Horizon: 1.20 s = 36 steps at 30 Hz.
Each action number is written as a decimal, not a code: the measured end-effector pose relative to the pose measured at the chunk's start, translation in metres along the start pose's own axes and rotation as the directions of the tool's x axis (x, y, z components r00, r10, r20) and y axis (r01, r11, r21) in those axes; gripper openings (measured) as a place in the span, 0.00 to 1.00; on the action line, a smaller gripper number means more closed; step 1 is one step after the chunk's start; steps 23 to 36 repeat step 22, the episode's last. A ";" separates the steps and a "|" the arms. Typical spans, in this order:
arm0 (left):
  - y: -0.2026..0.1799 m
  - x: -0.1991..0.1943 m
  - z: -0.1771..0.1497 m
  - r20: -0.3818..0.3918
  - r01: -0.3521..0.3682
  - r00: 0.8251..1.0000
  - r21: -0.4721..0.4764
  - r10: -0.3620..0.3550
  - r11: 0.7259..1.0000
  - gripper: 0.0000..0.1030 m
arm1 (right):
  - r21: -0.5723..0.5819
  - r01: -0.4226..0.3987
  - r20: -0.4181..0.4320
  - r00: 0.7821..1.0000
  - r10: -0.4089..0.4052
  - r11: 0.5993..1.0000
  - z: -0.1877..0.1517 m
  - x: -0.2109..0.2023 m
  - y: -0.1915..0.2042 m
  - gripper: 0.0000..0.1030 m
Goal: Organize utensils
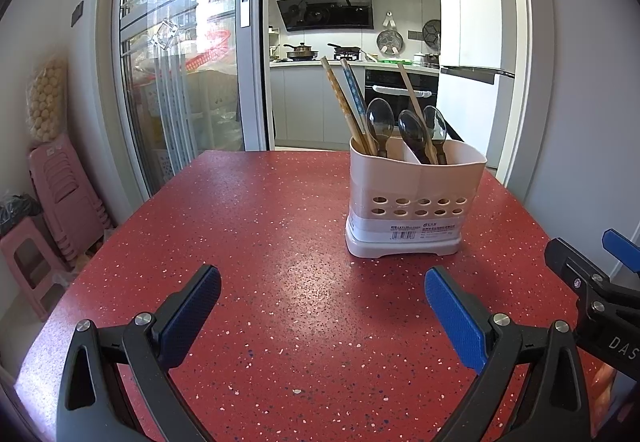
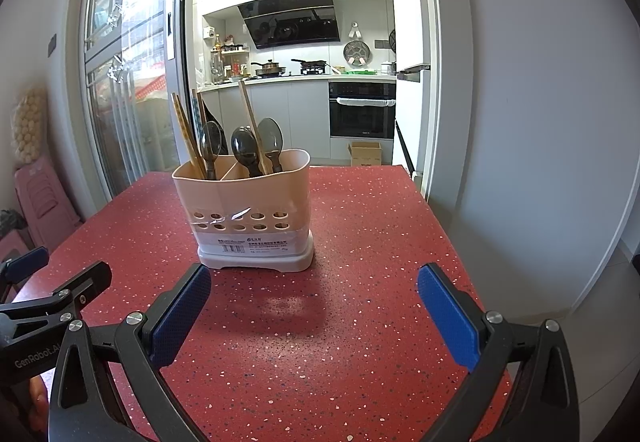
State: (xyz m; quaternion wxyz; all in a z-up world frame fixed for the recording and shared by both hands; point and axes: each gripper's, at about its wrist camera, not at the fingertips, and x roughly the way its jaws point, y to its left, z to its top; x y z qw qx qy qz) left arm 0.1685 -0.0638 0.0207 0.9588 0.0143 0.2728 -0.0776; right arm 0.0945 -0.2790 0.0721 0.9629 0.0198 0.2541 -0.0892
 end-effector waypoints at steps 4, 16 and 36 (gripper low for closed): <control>0.001 -0.001 0.000 -0.005 -0.001 1.000 -0.004 0.001 1.000 1.00 | -0.001 -0.002 0.001 1.000 0.002 1.000 0.000 -0.001 0.000 1.00; 0.002 0.000 -0.002 -0.012 0.011 1.000 0.002 -0.011 1.000 1.00 | -0.004 -0.006 0.002 1.000 0.006 1.000 0.000 -0.001 0.000 1.00; 0.004 0.000 -0.002 -0.016 0.013 1.000 -0.004 -0.013 1.000 1.00 | -0.004 -0.006 0.002 1.000 0.006 1.000 -0.001 -0.001 0.000 1.00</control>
